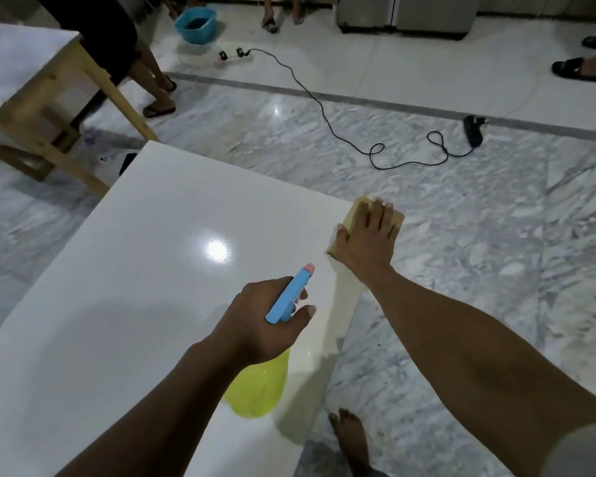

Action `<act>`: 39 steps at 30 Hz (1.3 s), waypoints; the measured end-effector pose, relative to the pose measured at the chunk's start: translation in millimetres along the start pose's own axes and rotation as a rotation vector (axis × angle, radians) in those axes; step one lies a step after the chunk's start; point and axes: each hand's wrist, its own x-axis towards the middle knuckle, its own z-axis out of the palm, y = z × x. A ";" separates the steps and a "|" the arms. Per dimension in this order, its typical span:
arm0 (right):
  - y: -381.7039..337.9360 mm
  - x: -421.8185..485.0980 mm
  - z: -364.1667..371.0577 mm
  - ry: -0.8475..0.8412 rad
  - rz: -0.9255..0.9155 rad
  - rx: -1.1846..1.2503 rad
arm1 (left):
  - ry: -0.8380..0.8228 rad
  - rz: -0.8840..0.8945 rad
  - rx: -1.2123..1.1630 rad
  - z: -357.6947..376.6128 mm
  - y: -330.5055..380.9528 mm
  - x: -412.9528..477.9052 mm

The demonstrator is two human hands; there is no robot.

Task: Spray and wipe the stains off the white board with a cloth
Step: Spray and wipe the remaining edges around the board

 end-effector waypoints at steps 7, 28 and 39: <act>-5.8 -14.1 15.4 0.066 0.045 -0.015 | 0.021 -0.002 -0.003 5.6 -17.9 -11.5; -63.3 -239.4 48.5 -0.012 0.102 -0.023 | 0.114 -0.085 -0.037 7.5 -92.6 -211.9; -117.1 -487.7 79.7 -0.019 0.084 0.007 | 0.095 -0.088 -0.006 15.3 -164.0 -410.9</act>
